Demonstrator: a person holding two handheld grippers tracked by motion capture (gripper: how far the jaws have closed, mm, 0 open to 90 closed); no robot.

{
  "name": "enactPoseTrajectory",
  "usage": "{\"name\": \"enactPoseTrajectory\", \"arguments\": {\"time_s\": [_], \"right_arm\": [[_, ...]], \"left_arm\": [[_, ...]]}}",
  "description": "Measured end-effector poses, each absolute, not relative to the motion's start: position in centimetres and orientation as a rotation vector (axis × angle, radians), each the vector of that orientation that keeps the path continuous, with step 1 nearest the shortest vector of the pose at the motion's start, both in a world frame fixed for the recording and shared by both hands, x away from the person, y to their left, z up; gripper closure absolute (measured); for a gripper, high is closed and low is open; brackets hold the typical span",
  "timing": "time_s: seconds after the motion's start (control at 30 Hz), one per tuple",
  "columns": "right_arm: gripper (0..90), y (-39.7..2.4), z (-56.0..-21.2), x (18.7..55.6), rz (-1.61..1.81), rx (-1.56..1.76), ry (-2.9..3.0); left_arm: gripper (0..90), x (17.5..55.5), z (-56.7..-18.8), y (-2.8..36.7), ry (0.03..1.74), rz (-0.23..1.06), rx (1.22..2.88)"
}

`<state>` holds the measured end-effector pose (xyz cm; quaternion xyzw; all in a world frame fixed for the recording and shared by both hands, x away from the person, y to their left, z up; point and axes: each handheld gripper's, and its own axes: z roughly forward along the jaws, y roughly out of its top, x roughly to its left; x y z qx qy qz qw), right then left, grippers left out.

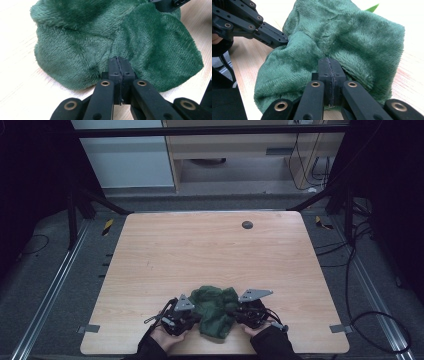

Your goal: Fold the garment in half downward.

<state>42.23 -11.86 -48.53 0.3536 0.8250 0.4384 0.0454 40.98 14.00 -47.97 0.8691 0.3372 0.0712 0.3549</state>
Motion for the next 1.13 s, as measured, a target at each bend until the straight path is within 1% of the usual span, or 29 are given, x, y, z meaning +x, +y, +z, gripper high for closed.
{"name": "enactPoseTrajectory", "arguments": {"time_s": [0.1, 0.27, 0.37, 0.53, 0.67, 0.7, 0.97, 1.13], "right_arm": [[88.2, -12.0, -48.3, 42.3, 1.361, 1.087, 2.51], [86.9, -12.7, -47.2, 42.4, 1.412, 1.085, 2.447], [84.8, -13.9, -46.4, 42.7, 1.417, 1.117, 2.377], [81.9, -15.6, -46.0, 43.4, 1.388, 1.156, 2.296], [79.5, -16.7, -46.0, 43.7, 1.359, 1.193, 2.251], [77.7, -17.5, -46.1, 44.0, 1.335, 1.228, 2.231], [71.4, -19.6, -46.5, 44.6, 1.264, 1.284, 2.163], [63.7, -21.2, -47.1, 45.1, 1.208, 1.343, 2.112]], "left_arm": [[89.3, 41.0, -47.6, 14.3, 0.876, 0.199, 2.217], [85.9, 41.1, -46.5, 15.2, 0.888, 0.233, 2.164], [83.7, 41.5, -45.9, 16.3, 0.919, 0.257, 2.126], [79.7, 42.0, -45.6, 17.7, 0.96, 0.298, 2.092], [72.7, 42.4, -45.4, 18.7, 0.989, 0.334, 2.063], [69.9, 42.8, -45.4, 19.5, 1.013, 0.352, 2.043], [57.5, 43.7, -46.0, 22.0, 1.08, 0.419, 2.027], [47.9, 44.2, -46.7, 23.3, 1.117, 0.456, 2.026]]}}
